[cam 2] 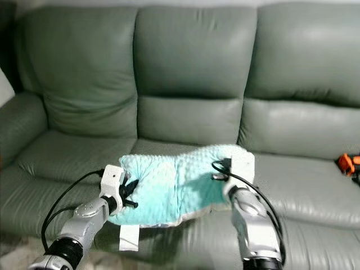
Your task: Move the pillow to the sofa
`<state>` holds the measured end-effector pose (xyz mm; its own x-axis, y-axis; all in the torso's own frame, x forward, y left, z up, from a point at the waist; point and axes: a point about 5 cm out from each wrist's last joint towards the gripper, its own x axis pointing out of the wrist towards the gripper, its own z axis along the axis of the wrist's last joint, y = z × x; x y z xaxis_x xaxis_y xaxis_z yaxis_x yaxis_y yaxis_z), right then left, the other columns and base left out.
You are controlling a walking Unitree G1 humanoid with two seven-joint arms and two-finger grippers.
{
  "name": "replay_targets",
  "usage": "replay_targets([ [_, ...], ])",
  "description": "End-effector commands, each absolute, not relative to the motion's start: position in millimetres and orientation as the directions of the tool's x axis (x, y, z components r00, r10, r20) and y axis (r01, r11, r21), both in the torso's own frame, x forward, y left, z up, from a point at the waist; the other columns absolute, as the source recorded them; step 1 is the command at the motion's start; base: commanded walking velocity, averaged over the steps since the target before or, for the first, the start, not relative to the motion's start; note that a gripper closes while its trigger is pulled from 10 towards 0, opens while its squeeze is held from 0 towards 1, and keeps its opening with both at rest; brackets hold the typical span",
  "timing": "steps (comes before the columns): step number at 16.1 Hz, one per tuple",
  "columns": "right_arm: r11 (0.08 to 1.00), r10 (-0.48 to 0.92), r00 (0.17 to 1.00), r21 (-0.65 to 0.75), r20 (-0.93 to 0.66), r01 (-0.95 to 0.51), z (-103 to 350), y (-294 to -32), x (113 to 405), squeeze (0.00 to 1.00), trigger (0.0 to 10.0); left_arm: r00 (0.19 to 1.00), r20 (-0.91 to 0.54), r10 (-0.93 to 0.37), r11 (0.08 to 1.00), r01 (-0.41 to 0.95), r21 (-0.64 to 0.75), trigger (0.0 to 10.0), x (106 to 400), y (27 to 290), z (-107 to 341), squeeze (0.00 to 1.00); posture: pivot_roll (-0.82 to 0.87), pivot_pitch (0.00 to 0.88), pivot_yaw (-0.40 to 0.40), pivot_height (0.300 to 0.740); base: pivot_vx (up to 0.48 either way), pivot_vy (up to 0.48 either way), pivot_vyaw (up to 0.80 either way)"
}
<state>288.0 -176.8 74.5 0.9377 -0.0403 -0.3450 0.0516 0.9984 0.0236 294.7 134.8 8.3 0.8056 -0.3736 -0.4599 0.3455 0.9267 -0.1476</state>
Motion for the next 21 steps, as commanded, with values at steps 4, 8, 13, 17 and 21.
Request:
replay_targets([
  [4,0.993,-0.046,0.926,0.081,-0.375,0.082,64.9,-176.5,282.4,0.0,10.0,0.824,-0.466,-0.322,0.944,0.315,-0.095,10.0,303.4,148.9,10.0,0.0,-0.12,0.271,0.041,0.74,0.0,0.0,0.0],
  [8,0.991,0.01,0.951,0.131,-0.309,0.032,76.0,-154.1,277.5,0.0,10.0,0.868,-0.434,-0.24,0.969,0.24,-0.056,10.0,327.3,165.0,32.5,0.0,-0.13,0.309,0.023,0.74,0.0,0.0,0.0],
  [13,0.99,0.024,0.953,0.139,-0.303,0.02,73.4,-144.4,268.0,0.0,10.0,0.906,-0.371,-0.201,0.978,0.205,-0.03,10.0,351.0,164.2,60.4,0.0,-0.16,0.331,0.025,0.74,0.0,0.0,0.0],
  [17,0.993,0.034,0.951,0.115,-0.308,0.002,68.3,-142.3,264.9,0.0,10.0,0.907,-0.375,-0.192,0.981,0.183,-0.06,10.0,349.7,162.1,57.5,0.42,-0.16,0.338,0.025,0.74,0.0,0.0,0.0],
  [21,0.995,0.018,0.946,0.095,-0.323,0.014,60.9,-144.3,266.5,1.0,10.0,0.897,-0.401,-0.187,0.982,0.163,-0.095,10.0,338.7,160.6,42.6,1.0,-0.16,0.345,0.022,0.74,0.0,0.0,0.0],
])
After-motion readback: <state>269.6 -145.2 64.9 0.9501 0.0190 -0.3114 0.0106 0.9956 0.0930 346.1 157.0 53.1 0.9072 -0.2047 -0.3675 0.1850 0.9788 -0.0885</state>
